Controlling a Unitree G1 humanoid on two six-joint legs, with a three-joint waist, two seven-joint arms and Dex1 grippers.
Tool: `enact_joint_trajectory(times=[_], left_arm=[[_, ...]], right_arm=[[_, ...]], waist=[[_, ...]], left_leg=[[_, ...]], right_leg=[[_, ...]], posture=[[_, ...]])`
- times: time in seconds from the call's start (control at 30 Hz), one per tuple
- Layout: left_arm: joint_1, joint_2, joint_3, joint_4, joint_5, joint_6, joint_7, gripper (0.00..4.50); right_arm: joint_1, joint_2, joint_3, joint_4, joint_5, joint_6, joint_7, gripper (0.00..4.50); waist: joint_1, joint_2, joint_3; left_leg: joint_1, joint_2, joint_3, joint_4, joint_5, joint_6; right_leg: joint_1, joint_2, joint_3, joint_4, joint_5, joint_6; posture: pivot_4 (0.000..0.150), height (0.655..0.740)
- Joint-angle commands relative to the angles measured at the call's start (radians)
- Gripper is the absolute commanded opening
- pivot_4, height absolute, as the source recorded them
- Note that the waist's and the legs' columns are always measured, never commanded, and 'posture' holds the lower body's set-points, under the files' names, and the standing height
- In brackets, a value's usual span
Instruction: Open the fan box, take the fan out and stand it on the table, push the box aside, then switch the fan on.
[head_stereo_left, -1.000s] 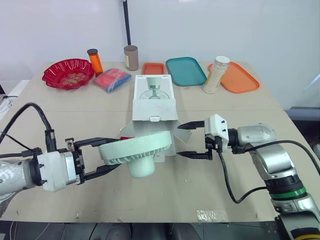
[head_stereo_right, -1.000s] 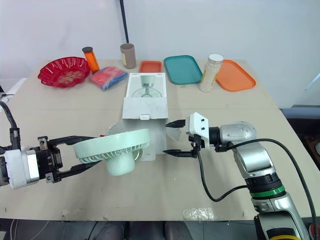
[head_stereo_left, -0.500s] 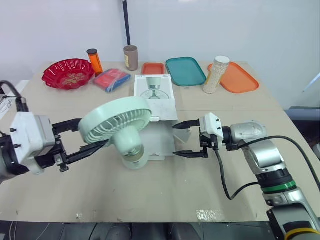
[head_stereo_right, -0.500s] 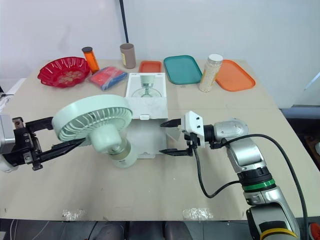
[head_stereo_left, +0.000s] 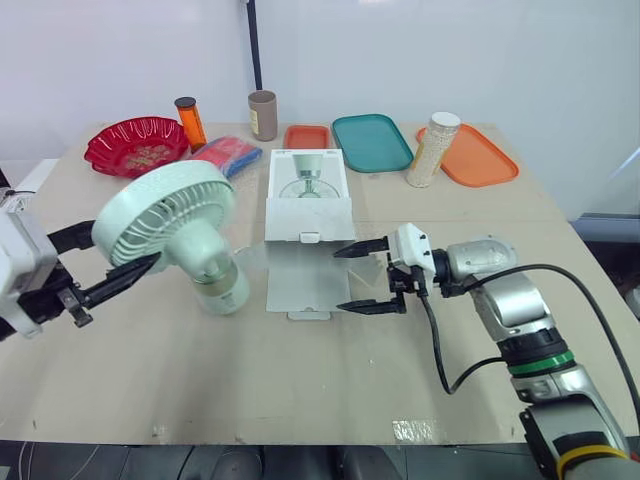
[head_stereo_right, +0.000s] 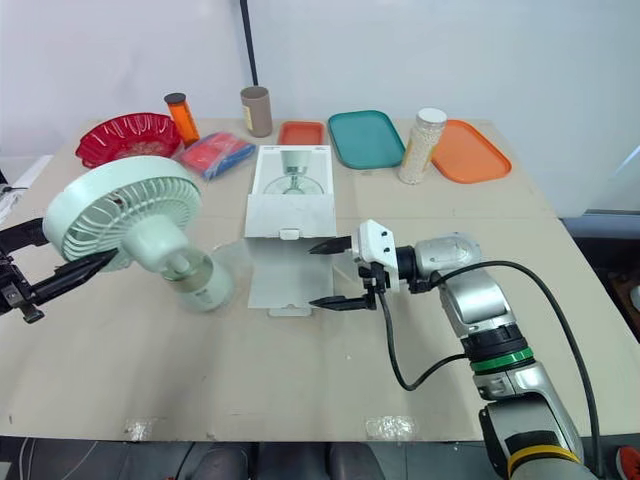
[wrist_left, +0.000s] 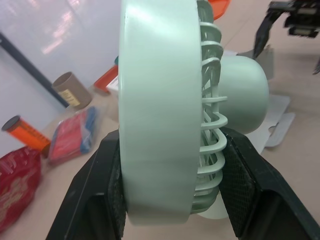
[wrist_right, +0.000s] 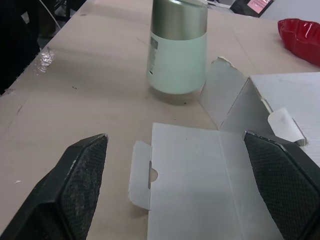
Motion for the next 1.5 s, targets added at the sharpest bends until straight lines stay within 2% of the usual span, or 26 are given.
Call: enact_joint_trajectory(times=[0.03,0.37,0.53,0.7,1.03,1.07,1.13,1.17,1.2,1.23,1.5], left_arm=[[-0.026,-0.01,0.078,0.077,0.062,-0.047,-0.039,2.26],[-0.151,0.015,0.054,0.345,0.202,-0.118,-0.084,2.26],[-0.204,-0.018,-0.005,0.429,0.235,-0.112,-0.067,2.26],[-0.226,-0.044,-0.045,0.453,0.257,-0.09,-0.052,2.26],[-0.25,-0.025,-0.074,0.465,0.271,-0.047,-0.051,2.26],[-0.254,-0.027,-0.077,0.464,0.272,-0.046,-0.048,2.84],[-0.263,-0.032,-0.083,0.462,0.272,-0.042,-0.042,3.11],[-0.265,-0.033,-0.085,0.461,0.272,-0.042,-0.041,3.61],[-0.269,-0.034,-0.086,0.462,0.273,-0.043,-0.039,3.8],[-0.269,-0.035,-0.086,0.461,0.273,-0.043,-0.038,4.37],[-0.287,-0.038,-0.048,0.473,0.275,-0.044,-0.015,4.45]], right_arm=[[-0.024,0.01,-0.023,-0.033,0.032,0.015,0.002,4.45],[-0.018,0.013,-0.025,-0.055,0.029,0.037,-0.023,4.45],[-0.008,0.009,-0.025,-0.069,0.025,0.044,-0.035,4.45],[0.0,0.004,-0.021,-0.08,0.019,0.055,-0.049,4.45],[0.023,0.005,-0.019,-0.099,0.013,0.065,-0.071,4.45],[0.024,0.005,-0.019,-0.1,0.013,0.065,-0.073,4.5],[0.023,0.006,-0.019,-0.097,0.01,0.064,-0.079,4.5],[0.023,0.006,-0.02,-0.097,0.008,0.063,-0.082,4.5],[0.023,0.006,-0.021,-0.097,0.008,0.064,-0.083,4.5],[0.025,0.005,-0.021,-0.1,0.009,0.065,-0.085,4.5],[0.026,0.007,-0.015,-0.098,0.003,0.062,-0.091,4.5]], waist=[[0.0,0.0,0.0],[0.0,-0.002,0.001],[0.001,-0.003,0.002],[0.0,-0.006,0.002],[0.001,-0.006,0.002],[0.001,-0.006,0.002],[0.001,-0.006,0.002],[0.001,-0.006,0.002],[0.001,-0.006,0.002],[0.001,-0.006,0.002],[0.0,-0.006,0.002]], left_leg=[[0.0,0.0,0.0,0.0,0.0,0.0],[0.0,0.0,0.0,0.0,0.0,0.0],[-0.001,0.0,0.0,0.0,0.0,0.0],[-0.001,0.0,0.0,0.0,0.0,0.0],[-0.001,0.0,0.0,0.0,0.0,0.0],[-0.001,0.0,0.0,0.0,0.0,0.0],[-0.001,0.0,0.0,0.0,0.0,0.0],[-0.001,0.0,0.0,0.0,0.0,0.0],[-0.001,0.0,0.0,0.0,0.0,0.0],[-0.001,0.0,0.0,0.0,0.0,0.0],[-0.001,0.0,0.0,0.0,0.0,0.0]], right_leg=[[0.0,0.0,0.0,0.0,0.0,0.0],[-0.001,0.0,0.0,0.0,0.0,0.0],[-0.001,0.0,-0.001,0.0,0.0,0.0],[-0.001,0.0,-0.001,0.0,0.0,0.0],[-0.001,-0.001,-0.001,0.001,0.0,0.0],[-0.001,-0.001,-0.001,0.001,0.0,0.0],[-0.001,-0.001,-0.001,0.001,0.0,0.0],[-0.001,-0.001,-0.001,0.001,0.0,0.0],[-0.001,-0.001,-0.001,0.001,0.0,0.0],[-0.001,-0.001,-0.001,0.001,0.0,0.0],[-0.001,-0.001,-0.001,0.001,0.0,0.0]], posture=[[0.15,0.74],[0.15,0.74],[0.15,0.74],[0.15,0.74],[0.15,0.74],[0.15,0.74],[0.15,0.74],[0.15,0.74],[0.15,0.74],[0.15,0.74],[0.15,0.74]])
